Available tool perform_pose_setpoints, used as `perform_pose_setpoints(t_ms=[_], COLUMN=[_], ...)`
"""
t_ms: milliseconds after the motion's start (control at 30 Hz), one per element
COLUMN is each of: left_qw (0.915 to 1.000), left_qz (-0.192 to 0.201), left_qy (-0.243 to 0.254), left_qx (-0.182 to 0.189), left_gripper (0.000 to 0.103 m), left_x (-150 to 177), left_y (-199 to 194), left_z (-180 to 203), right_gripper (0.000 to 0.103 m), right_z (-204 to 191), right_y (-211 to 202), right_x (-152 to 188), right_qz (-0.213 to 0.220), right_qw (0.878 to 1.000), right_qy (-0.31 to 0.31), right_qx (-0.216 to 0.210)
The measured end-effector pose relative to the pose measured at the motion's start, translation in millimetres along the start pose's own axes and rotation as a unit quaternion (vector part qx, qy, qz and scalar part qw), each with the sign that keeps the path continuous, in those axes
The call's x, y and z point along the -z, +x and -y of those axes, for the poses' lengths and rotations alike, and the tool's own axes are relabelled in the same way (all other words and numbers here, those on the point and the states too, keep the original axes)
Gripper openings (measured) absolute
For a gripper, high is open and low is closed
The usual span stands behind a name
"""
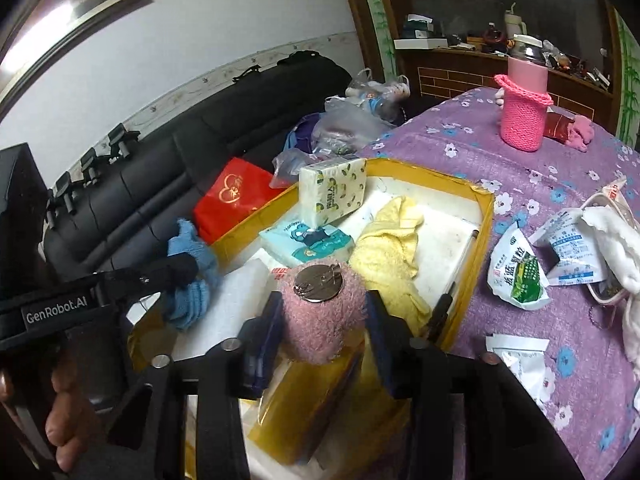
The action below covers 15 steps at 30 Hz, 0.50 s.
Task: Organize soft objects
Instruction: 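Carry the pouch and blue cloth over the box and open both tools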
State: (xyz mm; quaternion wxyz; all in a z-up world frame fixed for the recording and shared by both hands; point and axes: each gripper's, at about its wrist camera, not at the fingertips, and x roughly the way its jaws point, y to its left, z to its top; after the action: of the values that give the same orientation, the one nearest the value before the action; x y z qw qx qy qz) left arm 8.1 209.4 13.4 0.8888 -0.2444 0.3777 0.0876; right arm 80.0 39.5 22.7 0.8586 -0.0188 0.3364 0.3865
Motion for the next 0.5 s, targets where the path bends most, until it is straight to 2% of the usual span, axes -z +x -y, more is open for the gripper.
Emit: perform_pose_setpoints(t_ms=[33, 100, 233, 300, 500], left_qw=[1.0000, 0.9999, 0.9999, 0.9999, 0.9996], left_qz=[0.001, 0.007, 0.014, 0.008, 0.024], left_qy=[0.002, -0.001, -0.002, -0.004, -0.012], left_qx=[0.002, 0.014, -0.001, -0.004, -0.009], left_gripper=[0.029, 0.043, 0.053, 0.054, 0.054], left_x=[1, 3, 4, 4, 9], left_y=[-2, -7, -11, -11, -27], left_z=[0, -3, -3, -5, 0], right_gripper=[0.050, 0.050, 0.053, 0.055, 0.058], right_z=[0, 3, 13, 16, 36], right_y=[3, 2, -3, -7, -33], right_x=[-2, 0, 2, 3, 8], right_qz=[0.001, 0.004, 0.011, 0.015, 0.041], right_qw=[1.000, 1.000, 0.999, 0.999, 0.997], right_qy=[0.004, 0.013, 0.025, 0.035, 0.055], right_qx=[-0.002, -0.007, -0.019, -0.026, -0.030])
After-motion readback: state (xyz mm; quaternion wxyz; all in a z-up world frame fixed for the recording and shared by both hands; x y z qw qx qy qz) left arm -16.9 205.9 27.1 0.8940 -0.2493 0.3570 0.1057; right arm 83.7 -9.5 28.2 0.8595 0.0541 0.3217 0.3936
